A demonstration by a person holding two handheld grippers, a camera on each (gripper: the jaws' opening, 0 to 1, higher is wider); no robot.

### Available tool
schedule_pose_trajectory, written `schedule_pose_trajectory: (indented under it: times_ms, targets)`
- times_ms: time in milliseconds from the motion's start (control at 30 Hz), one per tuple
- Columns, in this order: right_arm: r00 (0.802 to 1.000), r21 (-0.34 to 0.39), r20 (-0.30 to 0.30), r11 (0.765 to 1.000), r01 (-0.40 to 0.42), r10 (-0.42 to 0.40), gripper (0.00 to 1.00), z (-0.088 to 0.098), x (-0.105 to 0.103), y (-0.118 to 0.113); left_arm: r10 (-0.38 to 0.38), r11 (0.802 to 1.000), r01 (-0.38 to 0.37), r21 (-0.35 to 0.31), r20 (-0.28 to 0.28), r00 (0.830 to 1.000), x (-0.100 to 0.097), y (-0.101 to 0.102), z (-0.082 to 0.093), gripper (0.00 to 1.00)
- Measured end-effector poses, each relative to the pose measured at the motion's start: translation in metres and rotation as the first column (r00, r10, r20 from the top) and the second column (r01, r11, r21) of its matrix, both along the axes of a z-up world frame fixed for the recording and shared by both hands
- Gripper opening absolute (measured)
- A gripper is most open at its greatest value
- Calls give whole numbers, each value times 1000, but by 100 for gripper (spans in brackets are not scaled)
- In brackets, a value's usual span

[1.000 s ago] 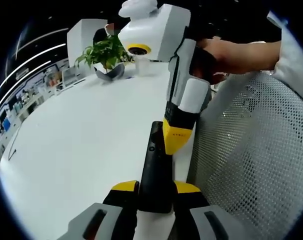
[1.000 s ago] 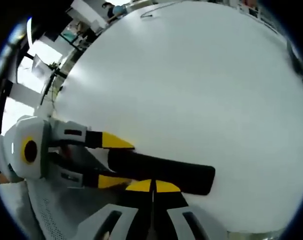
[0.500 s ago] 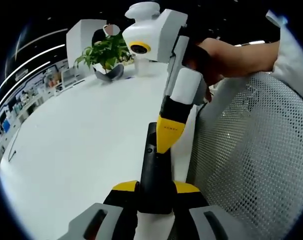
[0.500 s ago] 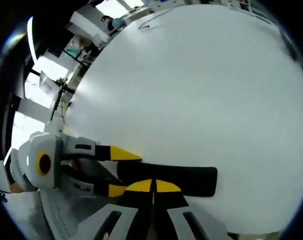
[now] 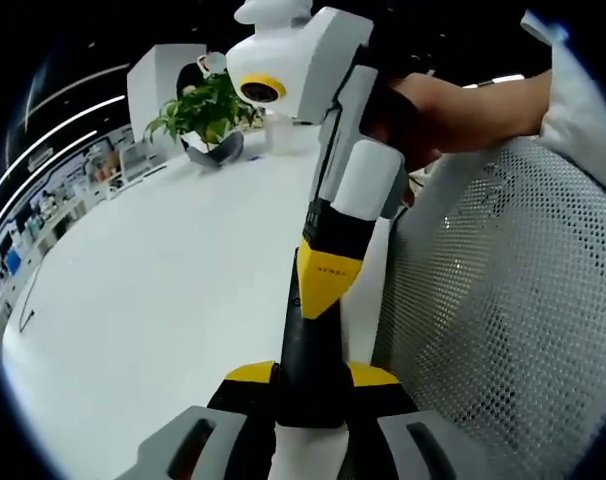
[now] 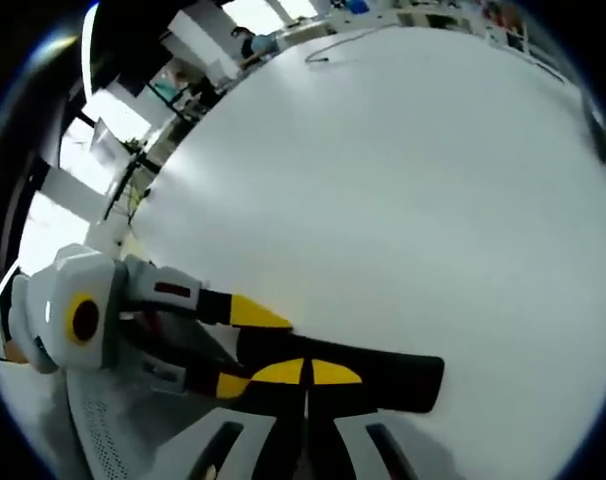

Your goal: Press the specified remote control buttons in sequence, fully releasing each button before pressing the next.

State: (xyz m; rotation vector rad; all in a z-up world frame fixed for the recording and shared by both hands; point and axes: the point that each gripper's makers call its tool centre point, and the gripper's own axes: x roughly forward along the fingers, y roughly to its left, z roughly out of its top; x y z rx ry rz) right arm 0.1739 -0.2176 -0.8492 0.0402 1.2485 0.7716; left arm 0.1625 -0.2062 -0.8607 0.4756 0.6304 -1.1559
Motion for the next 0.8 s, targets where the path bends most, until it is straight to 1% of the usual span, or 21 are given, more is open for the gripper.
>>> schedule_pose_trajectory:
  times_ms: [100,167,233,367,500,667,767,800]
  targets:
    - [999,-20,-15,999,-34,34,0,-5,-5,2,6,1000,-6,0,-8,1000,0,0,-1,25]
    - [999,-23,1,999,-36,36,0,-4,-4,0,8,1000,-8,-1,-11,1000,0,0,0,25]
    - [1000,-17,-5,1000,-23,22,0,-4,-3,0,10,1000,-10,0,-13,1000,0,0,0,25]
    - [999,13,-38,999,34,-33,0,-5,-1,-2,20,1000,-20,-2,-20,1000,0,1,0,25]
    - [996,24,-54,997,72,-71,0,-5,0,-2,23,1000,-23,4,-22,999,1,2,0,25]
    - [994,27,-55,995,98,-96,0,-4,2,-5,17,1000,-17,10,-10,1000,2,3,0,25]
    - [994,27,-56,995,100,-99,0,-4,3,-6,19,1000,-19,10,-12,1000,1,3,0,25]
    - [995,30,-54,996,90,-88,0,-4,2,-6,18,1000,-18,9,-11,1000,1,3,0,25]
